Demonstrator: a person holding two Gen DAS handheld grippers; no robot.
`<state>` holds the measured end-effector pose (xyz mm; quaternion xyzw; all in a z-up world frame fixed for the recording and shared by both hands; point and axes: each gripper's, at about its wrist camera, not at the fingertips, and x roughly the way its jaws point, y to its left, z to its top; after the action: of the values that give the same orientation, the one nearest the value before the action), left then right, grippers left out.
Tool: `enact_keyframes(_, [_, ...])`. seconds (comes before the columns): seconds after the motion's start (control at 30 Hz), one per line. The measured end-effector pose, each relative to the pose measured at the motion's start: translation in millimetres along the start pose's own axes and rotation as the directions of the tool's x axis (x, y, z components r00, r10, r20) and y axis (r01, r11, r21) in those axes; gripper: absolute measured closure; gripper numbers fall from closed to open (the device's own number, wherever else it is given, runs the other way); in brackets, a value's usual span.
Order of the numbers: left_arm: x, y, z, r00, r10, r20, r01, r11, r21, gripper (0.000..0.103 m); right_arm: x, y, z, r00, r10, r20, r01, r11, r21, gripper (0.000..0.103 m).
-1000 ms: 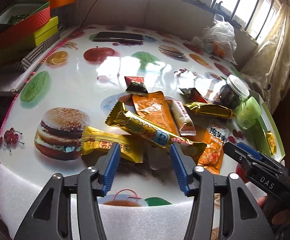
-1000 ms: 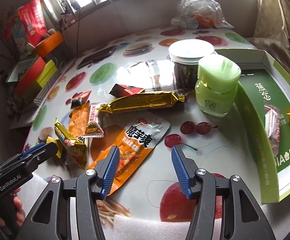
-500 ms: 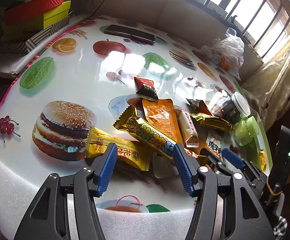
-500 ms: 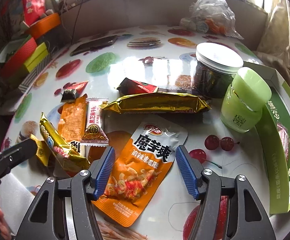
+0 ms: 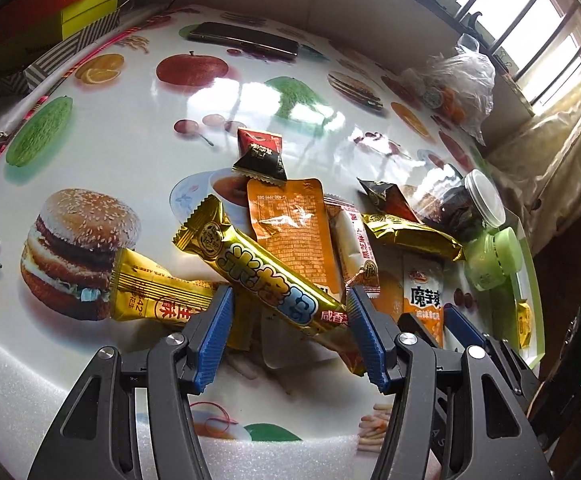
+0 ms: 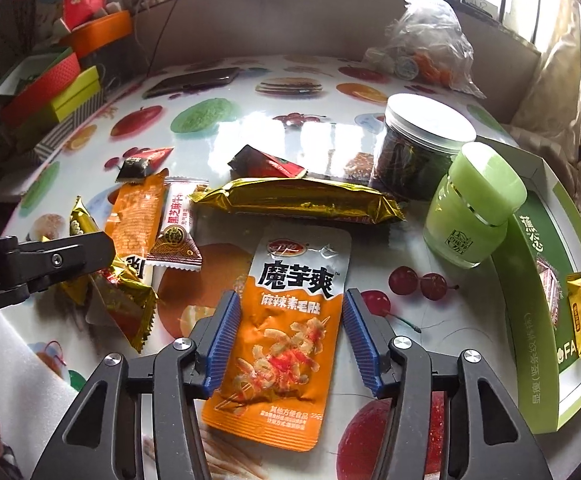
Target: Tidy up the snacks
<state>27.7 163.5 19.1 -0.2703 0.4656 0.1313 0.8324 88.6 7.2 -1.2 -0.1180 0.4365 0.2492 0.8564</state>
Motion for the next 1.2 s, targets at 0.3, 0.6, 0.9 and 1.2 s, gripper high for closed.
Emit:
enact_keyframes(0.3, [6,5,-1,1.000,0.015,-0.007,-0.015,0.999,-0.034,0.045,-9,-21,-6,0.999,0.036,0.022,-0.037,0.998,0.057,0.068])
enact_keyframes(0.6, [6,6,-4,0.998,0.058,0.021,-0.058,0.998,0.010,0.077,-10,-39,-8,0.997,0.076,0.029,-0.079,0.988,0.132,0.102])
enact_keyframes(0.9, [5,-2,-10,0.998,0.053,0.016,-0.054,0.993,0.108,0.079,-14,-37,-8,0.985,0.166,0.043,-0.171,0.970,0.175,0.048])
enact_keyframes(1.2, [6,-7,-14,0.999,0.032,0.003,-0.032,0.991,0.133,0.064,-10,-4,-6,0.998,0.063,-0.008,-0.063,0.997,0.035,0.044])
